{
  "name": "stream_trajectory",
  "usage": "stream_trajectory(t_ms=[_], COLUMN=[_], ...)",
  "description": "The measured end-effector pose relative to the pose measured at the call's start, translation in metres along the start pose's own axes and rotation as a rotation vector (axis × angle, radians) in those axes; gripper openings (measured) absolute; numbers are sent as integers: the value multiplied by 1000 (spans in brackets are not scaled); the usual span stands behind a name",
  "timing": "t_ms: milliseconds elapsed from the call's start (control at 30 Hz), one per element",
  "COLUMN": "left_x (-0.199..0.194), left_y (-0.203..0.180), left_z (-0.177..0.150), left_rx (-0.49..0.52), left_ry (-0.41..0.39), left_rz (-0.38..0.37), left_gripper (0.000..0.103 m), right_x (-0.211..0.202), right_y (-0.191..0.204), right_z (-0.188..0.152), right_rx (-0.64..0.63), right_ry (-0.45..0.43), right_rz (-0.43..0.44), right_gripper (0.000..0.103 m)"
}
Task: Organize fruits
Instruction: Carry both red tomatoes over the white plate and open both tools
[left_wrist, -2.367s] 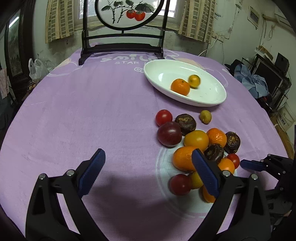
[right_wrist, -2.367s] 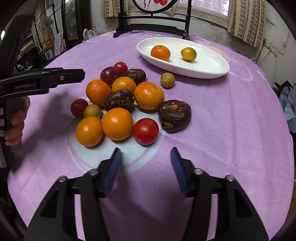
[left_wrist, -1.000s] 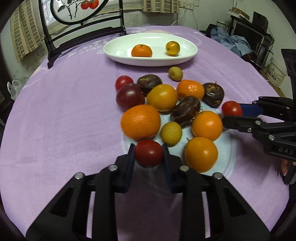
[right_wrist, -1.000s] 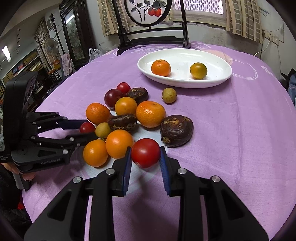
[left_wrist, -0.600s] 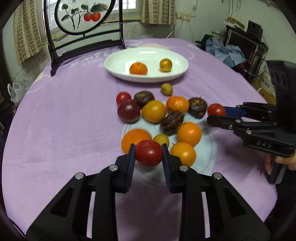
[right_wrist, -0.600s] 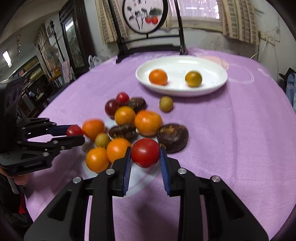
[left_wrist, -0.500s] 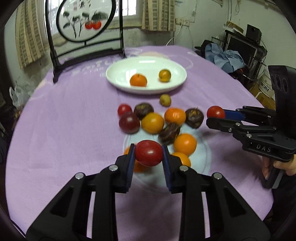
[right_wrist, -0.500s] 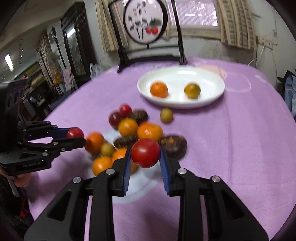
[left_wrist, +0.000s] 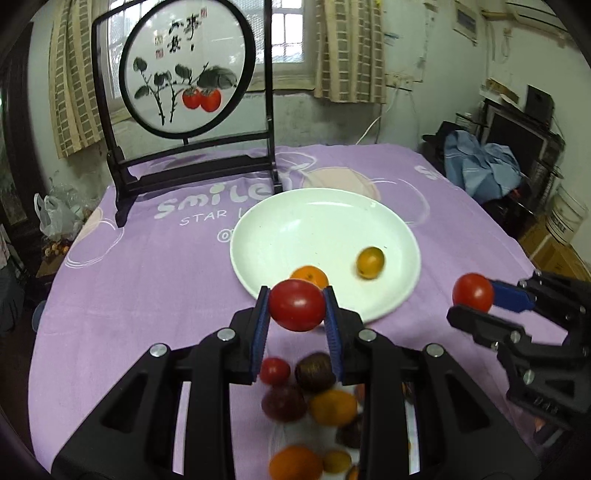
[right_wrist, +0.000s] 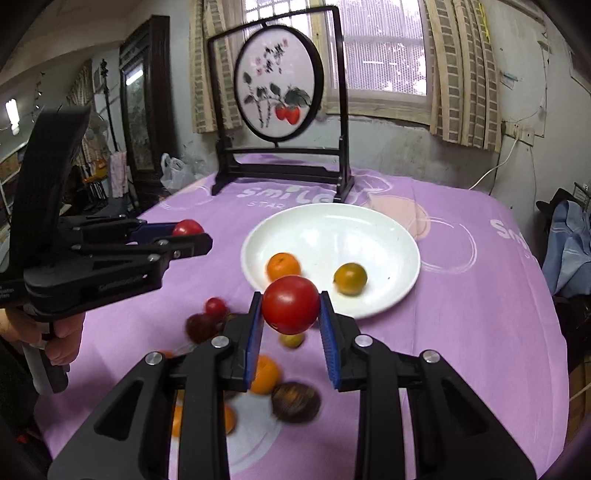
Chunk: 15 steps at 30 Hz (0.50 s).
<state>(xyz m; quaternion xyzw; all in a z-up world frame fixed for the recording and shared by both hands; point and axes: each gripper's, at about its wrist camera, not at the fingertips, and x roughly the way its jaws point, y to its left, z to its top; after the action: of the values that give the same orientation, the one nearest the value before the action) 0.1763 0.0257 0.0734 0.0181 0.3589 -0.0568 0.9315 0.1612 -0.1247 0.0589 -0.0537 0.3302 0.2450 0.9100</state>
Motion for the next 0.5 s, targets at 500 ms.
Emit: stream_trajectory(t_ms=[500], left_x=[110], left_y=[24], left_z=[21], left_rx=[-130], left_ry=[141], left_rz=[38], left_gripper=[42], right_x=[98], right_y=[-26], right_z=[1], right_rx=[94], right_ry=[196], right_rz=[-20], right_gripper=[35])
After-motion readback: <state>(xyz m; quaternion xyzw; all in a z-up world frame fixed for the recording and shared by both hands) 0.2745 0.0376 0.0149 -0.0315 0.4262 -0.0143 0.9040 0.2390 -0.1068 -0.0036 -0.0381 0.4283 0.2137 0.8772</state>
